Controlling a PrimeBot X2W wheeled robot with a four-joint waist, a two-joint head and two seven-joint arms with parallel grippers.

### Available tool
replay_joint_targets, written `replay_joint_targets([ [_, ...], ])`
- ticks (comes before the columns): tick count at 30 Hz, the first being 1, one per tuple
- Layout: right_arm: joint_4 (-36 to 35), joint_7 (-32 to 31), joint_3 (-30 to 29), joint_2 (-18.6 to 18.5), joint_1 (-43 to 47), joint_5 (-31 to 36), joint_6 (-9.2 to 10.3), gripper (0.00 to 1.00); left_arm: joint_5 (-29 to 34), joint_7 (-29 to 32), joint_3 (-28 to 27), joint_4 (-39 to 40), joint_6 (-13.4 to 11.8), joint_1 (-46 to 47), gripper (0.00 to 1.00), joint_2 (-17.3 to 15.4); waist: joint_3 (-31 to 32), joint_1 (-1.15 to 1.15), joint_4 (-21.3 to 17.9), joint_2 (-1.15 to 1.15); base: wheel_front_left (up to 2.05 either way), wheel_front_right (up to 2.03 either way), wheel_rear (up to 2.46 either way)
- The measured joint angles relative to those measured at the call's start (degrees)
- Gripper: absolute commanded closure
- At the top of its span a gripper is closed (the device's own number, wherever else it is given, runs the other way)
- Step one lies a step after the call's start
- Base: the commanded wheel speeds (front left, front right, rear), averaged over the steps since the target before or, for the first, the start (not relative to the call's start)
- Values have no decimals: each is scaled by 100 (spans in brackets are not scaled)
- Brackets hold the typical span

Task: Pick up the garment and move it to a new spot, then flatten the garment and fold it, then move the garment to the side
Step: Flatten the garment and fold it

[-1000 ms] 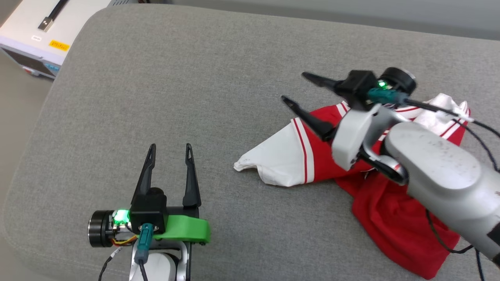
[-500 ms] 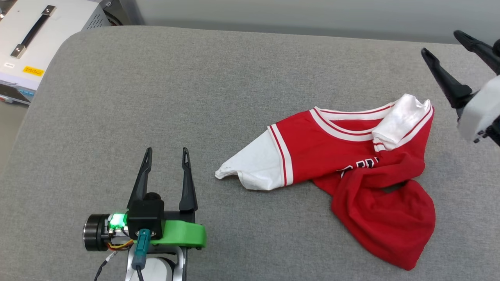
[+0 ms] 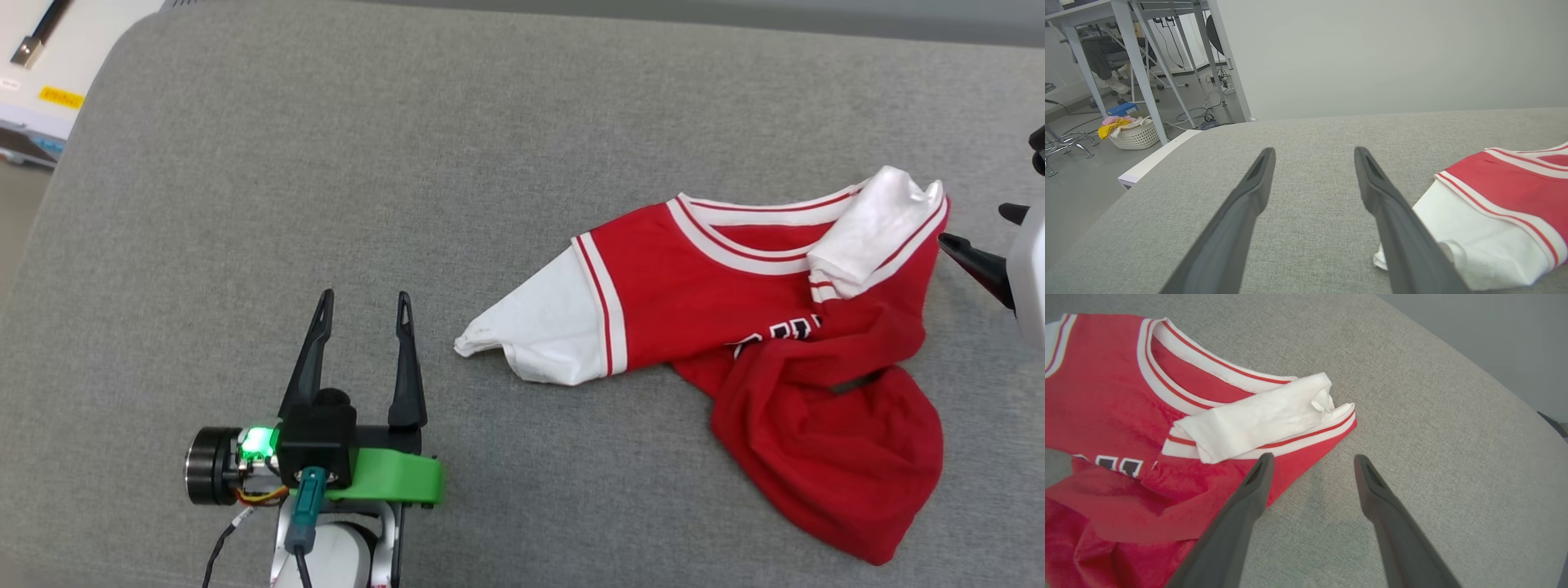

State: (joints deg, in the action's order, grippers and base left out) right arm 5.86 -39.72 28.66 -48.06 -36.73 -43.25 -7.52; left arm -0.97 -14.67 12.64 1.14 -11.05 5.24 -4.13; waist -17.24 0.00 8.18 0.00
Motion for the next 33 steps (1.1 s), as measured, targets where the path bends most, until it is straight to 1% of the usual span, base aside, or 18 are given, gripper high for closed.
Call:
replay_joint_targets([
  [3, 301, -143, 71, 164, -186, 38, 0, 0, -1, 0, 41, 5, 2, 105, 0, 11, -169, 0, 66, 0, 0, 0, 0],
  [7, 834, -154, 104, 435, -395, 91, 0, 0, -1, 0, 74, 11, 3, 230, 0, 21, -380, 0, 154, 0, 0, 0, 0],
  [11, 1390, -120, 298, 664, -470, 230, 1, 0, -1, 0, 98, 9, 4, 333, 0, 27, -584, 0, 251, 0, 0, 0, 0],
  [14, 1579, -34, 453, 636, -504, 214, 7, 0, -2, 0, 112, 0, 3, 367, 0, 40, -677, 0, 324, 0, 0, 0, 0],
  [15, 1585, 37, 520, 624, -517, 204, 9, 64, -2, 0, 109, -3, 2, 367, 0, 43, -699, 0, 341, 0, 0, 0, 0],
  [16, 1589, 148, 579, 617, -550, 203, 9, 100, -2, 0, 102, -10, -4, 366, 0, 45, -709, 0, 347, 0, 0, 0, 0],
  [21, 1586, 831, 740, 653, -572, 107, 7, 100, -2, 0, 66, -47, -5, 366, 0, 48, -631, 0, 294, 0, 0, 0, 0],
  [24, 1492, 1348, 731, 666, -552, -4, 4, 100, -2, 0, 55, -59, -4, 366, 0, 48, -538, 0, 238, 0, 0, 0, 0],
  [28, 1176, 2073, 460, 753, -409, -355, 4, 100, -2, 0, 45, -70, -4, 354, 0, 49, -390, 0, 165, 0, 0, 0, 0],
  [31, 936, 2573, 208, 791, -122, -547, 4, 100, -2, 0, 33, -87, -4, 311, 0, 48, -273, 0, 110, 0, 0, 0, 0],
  [33, 823, 2936, -60, 836, 163, -732, 4, 100, -2, 0, 24, -103, -4, 248, 0, 47, -187, 0, 73, 0, 0, 0, 0],
])
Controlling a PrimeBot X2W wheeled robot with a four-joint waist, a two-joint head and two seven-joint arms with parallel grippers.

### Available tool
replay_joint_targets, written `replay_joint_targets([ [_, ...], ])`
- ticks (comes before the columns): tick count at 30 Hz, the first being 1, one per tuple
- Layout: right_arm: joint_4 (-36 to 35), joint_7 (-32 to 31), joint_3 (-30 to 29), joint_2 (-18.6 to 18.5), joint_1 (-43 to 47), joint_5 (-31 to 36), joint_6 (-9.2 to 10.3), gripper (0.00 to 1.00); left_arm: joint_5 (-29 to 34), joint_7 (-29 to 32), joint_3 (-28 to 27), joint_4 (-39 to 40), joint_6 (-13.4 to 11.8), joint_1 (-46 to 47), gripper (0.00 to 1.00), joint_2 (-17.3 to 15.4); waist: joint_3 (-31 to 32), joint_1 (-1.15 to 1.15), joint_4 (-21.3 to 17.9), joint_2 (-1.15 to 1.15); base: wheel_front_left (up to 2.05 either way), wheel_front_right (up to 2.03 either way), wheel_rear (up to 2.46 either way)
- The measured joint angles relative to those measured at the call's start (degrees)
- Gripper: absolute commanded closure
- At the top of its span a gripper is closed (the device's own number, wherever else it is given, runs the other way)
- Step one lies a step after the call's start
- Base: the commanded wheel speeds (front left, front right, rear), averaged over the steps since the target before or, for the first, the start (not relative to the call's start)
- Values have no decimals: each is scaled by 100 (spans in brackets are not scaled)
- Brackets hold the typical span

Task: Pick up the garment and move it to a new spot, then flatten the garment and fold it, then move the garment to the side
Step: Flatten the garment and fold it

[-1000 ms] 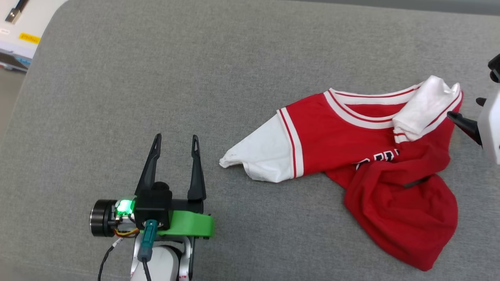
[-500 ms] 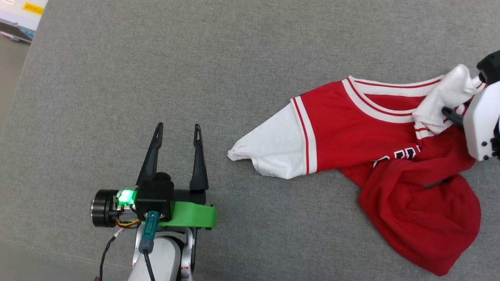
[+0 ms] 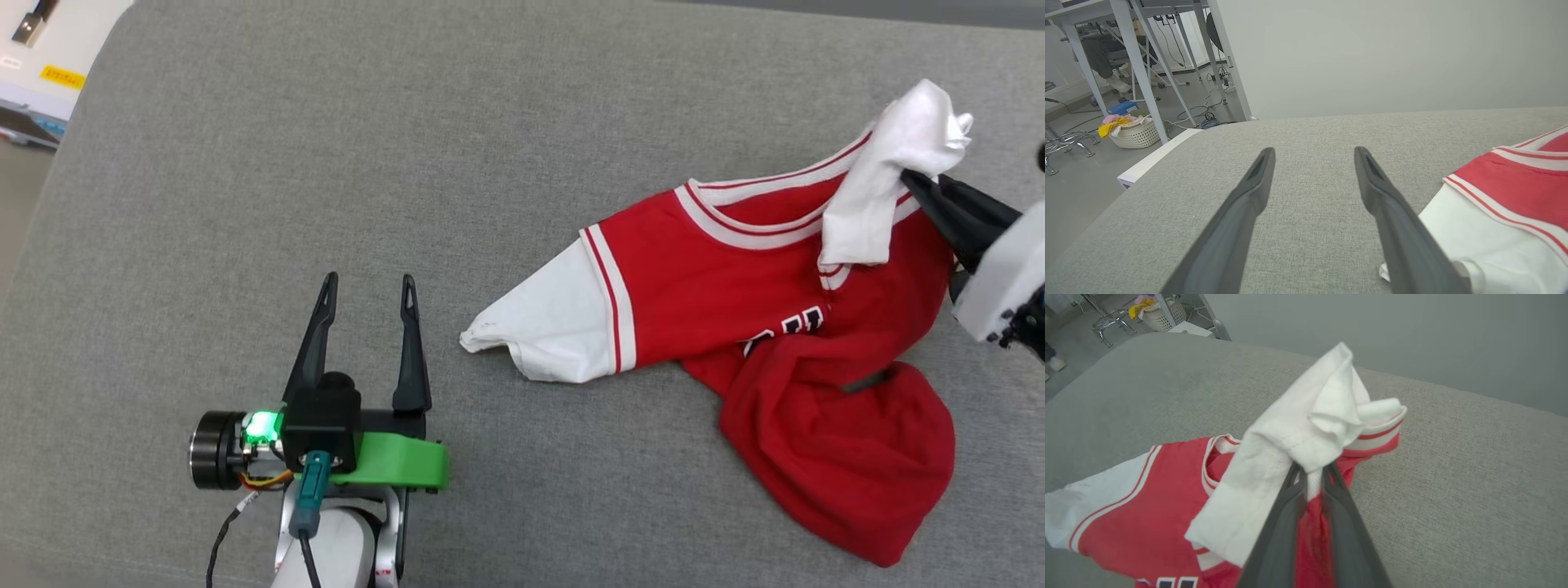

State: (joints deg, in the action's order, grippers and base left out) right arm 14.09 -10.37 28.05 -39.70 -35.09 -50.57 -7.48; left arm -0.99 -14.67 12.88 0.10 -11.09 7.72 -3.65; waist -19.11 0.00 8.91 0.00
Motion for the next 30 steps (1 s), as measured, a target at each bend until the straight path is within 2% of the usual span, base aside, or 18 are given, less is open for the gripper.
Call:
replay_joint_targets([
  [7, -157, 1029, -1076, 225, 1302, -688, 0, 100, 0, 0, -21, -16, 0, -208, 0, -3, 272, 0, -112, 0, 0, 0, 0],
  [12, -124, 1552, -1789, 381, 2205, -907, 0, 100, 0, 0, -44, -23, 1, -344, 0, -12, 420, 0, -195, 0, 0, 0, 0],
  [23, 641, 1974, -3008, 700, 3706, -1081, 0, 100, 1, 0, 3, -101, 71, -421, 0, -24, 697, 0, -311, 0, 0, 0, 0],
  [30, 1049, 1919, -3255, 1018, 4361, -826, 0, 100, 0, 0, 1, -116, 77, -542, 0, -29, 794, 0, -335, 0, 0, 0, 0],
])
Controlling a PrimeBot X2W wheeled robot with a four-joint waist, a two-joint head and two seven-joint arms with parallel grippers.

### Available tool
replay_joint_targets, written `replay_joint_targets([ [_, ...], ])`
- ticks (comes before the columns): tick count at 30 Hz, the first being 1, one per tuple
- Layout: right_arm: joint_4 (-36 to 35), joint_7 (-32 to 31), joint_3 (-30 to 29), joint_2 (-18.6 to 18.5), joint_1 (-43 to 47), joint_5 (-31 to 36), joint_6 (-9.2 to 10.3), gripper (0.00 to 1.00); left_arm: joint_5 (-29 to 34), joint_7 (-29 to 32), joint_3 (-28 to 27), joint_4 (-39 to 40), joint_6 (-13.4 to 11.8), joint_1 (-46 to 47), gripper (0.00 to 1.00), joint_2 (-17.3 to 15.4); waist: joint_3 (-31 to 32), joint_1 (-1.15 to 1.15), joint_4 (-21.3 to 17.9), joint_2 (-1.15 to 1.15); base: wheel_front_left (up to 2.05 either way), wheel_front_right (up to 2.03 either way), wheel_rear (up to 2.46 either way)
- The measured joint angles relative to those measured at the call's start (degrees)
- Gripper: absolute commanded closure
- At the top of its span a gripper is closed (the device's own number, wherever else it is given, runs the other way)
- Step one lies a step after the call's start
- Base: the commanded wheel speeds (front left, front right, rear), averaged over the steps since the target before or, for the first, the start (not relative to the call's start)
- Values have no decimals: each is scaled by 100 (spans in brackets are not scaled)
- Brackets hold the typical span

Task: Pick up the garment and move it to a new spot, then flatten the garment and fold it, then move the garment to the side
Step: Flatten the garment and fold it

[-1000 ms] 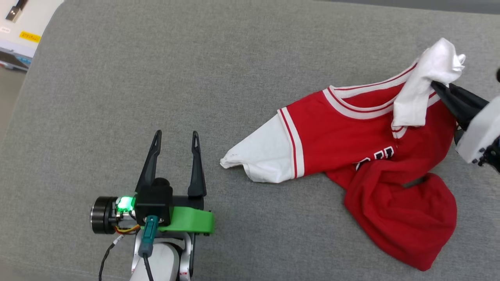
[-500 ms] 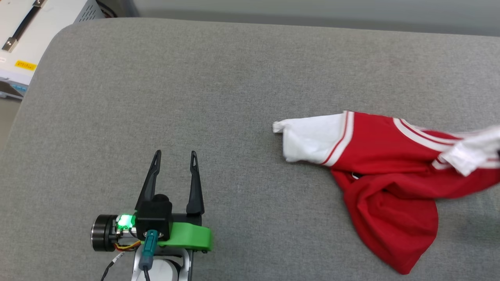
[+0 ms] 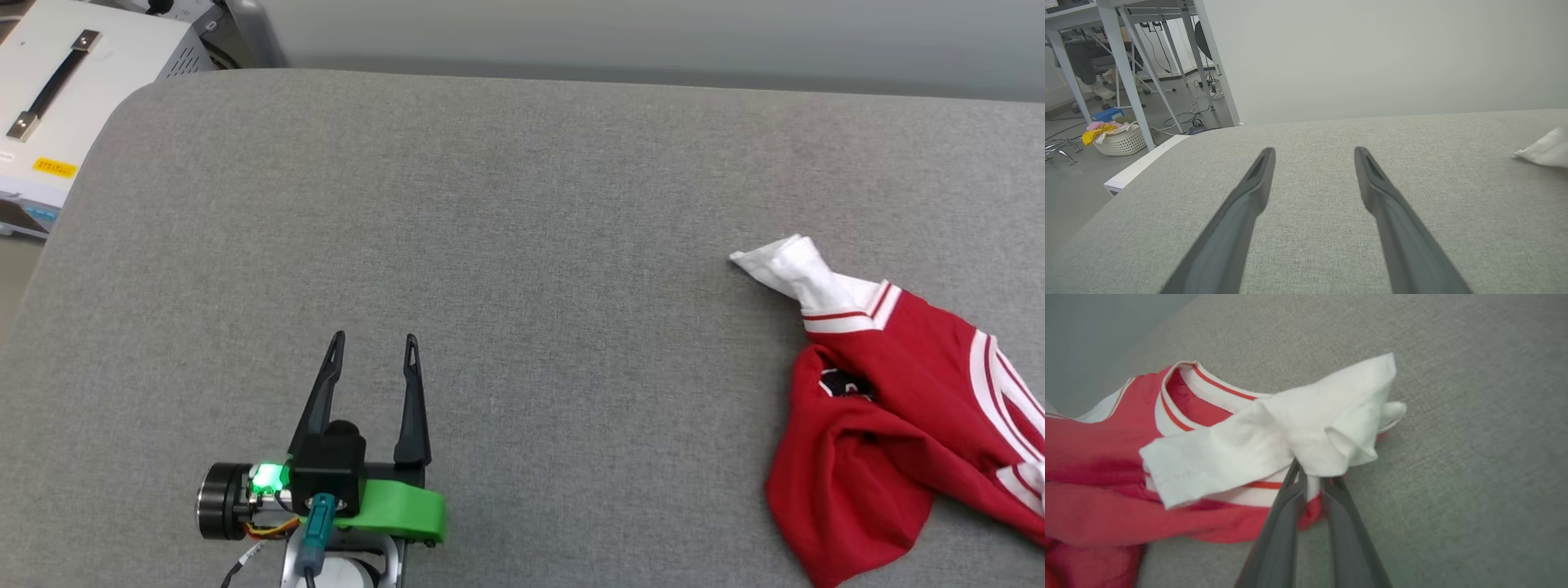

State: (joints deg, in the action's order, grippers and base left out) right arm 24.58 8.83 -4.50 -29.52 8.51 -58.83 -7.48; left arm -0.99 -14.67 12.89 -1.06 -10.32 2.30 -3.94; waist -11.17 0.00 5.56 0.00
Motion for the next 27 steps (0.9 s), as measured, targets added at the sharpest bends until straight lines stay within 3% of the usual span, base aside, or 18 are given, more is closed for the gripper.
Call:
replay_joint_targets([
  [1, 90, -30, -2, 51, 14, 73, -1, 100, 0, 0, -1, -3, 0, -20, 0, 0, 11, 0, -14, 0, 0, 0, 0],
  [2, 169, -11, -60, 142, 12, 300, -4, 0, 0, 0, -4, -18, 0, -49, 0, 0, 48, 0, -55, 0, 0, 0, 0],
  [7, -98, 240, -350, 111, 6, 954, -4, 0, 0, 0, -9, -23, 7, -63, 0, -9, 138, 0, -115, 0, 0, 0, 0],
  [11, -1073, 194, -909, -92, 11, 1592, -4, 0, 1, 0, -27, -2, 7, -104, 0, -31, 199, 0, -164, 0, 0, 0, 0],
  [14, -2029, -283, -1221, -258, -7, 1991, -4, 0, 2, 0, -30, 37, 5, -112, 0, -40, 187, 0, -186, 0, 0, 0, 0],
  [17, -2831, -1094, -1198, -493, -200, 2247, -4, 0, 4, 0, -25, 81, 5, -109, 0, -53, 130, 0, -182, 0, 0, 0, 0],
  [18, -3200, -1856, -965, -732, -407, 2298, -4, 0, 12, 0, -12, 109, 7, -103, 0, -63, 69, 0, -168, 0, 0, 0, 0],
  [20, -3384, -2543, -654, -915, -611, 2235, -4, 0, 26, 0, -5, 130, 8, -89, 0, -74, 6, 0, -147, 0, 0, 0, 0],
  [27, -3097, -4510, 280, -1618, -1544, 1985, -4, 0, 41, 0, 13, 186, 7, 64, 0, -81, -273, 0, -33, 0, 0, 0, 0],
])
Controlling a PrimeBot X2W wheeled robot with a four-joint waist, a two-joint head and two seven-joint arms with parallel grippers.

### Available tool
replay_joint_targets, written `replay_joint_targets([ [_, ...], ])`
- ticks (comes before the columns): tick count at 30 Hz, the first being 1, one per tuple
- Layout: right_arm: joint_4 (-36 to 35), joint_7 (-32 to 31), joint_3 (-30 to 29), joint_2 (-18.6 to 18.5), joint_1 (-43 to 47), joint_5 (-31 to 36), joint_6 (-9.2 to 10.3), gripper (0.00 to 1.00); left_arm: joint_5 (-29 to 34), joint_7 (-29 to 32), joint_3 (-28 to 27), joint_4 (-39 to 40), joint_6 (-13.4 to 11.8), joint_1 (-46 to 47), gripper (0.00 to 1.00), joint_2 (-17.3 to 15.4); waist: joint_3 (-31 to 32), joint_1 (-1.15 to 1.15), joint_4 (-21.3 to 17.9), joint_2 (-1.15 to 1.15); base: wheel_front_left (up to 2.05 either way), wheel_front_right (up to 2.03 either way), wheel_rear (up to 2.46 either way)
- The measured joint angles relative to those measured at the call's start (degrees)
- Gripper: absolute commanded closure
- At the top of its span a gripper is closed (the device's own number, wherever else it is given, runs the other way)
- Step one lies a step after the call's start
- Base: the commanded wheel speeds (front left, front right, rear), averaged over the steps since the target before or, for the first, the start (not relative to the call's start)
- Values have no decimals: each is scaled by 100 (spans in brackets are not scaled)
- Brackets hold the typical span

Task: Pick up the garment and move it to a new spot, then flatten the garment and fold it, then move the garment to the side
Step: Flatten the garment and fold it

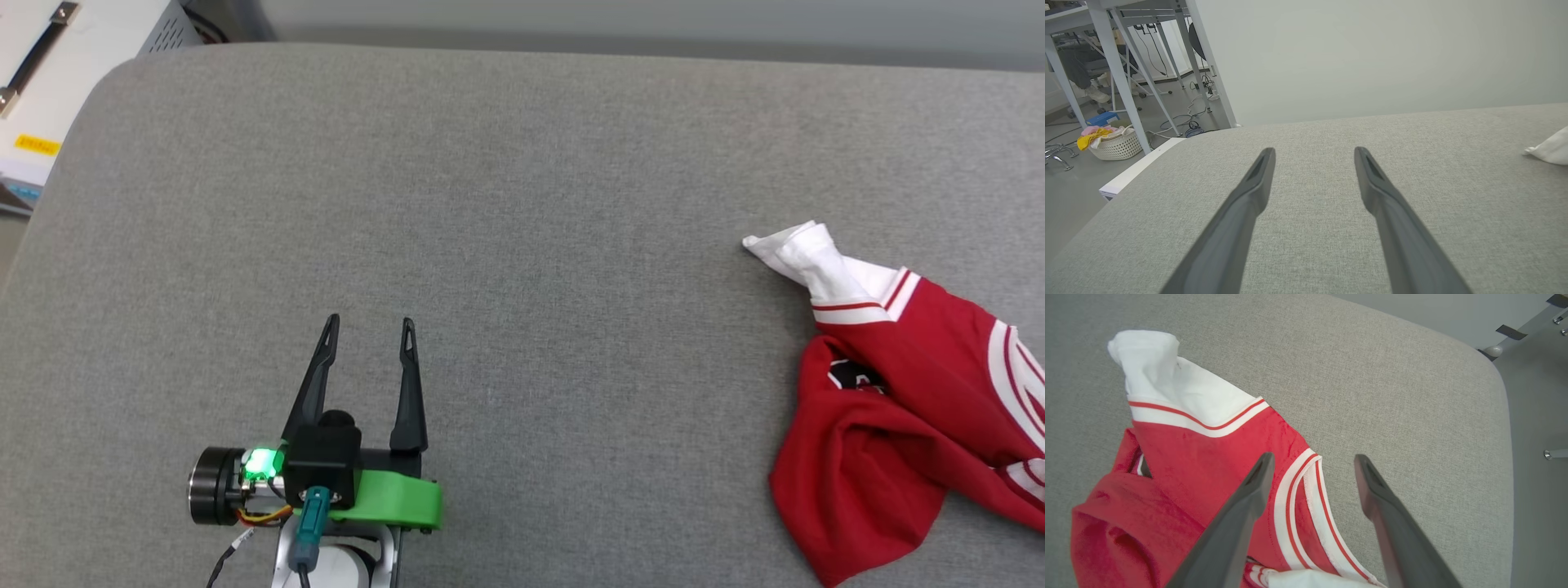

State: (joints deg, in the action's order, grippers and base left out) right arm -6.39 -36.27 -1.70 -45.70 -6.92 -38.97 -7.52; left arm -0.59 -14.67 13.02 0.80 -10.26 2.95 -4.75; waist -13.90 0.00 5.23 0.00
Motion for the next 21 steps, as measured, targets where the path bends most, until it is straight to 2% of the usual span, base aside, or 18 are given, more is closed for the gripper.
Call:
replay_joint_targets([
  [2, 249, -387, 281, -130, -287, -23, 0, 0, 0, 0, 24, 5, 0, 52, 0, 2, -100, 0, 41, 0, 0, 0, 0],
  [7, 987, -822, 742, -202, -840, -15, 0, 0, -1, 0, 70, 25, -3, 222, 0, 27, -355, 0, 156, 0, 0, 0, 0],
  [14, 1998, -800, 1318, 12, -1259, 164, 0, 0, -2, 0, 87, 55, -7, 427, 0, 58, -752, 0, 324, 0, 0, 0, 0],
  [20, 2425, -680, 1664, -114, -1440, 12, -10, 0, -2, 0, 65, 47, -11, 493, 0, 67, -950, 0, 440, 0, 0, 0, 0],
  [21, 2468, -604, 1689, -119, -1446, -65, -10, 51, -2, 0, 43, 36, -18, 493, 0, 65, -945, 0, 440, 0, 0, 0, 0],
])
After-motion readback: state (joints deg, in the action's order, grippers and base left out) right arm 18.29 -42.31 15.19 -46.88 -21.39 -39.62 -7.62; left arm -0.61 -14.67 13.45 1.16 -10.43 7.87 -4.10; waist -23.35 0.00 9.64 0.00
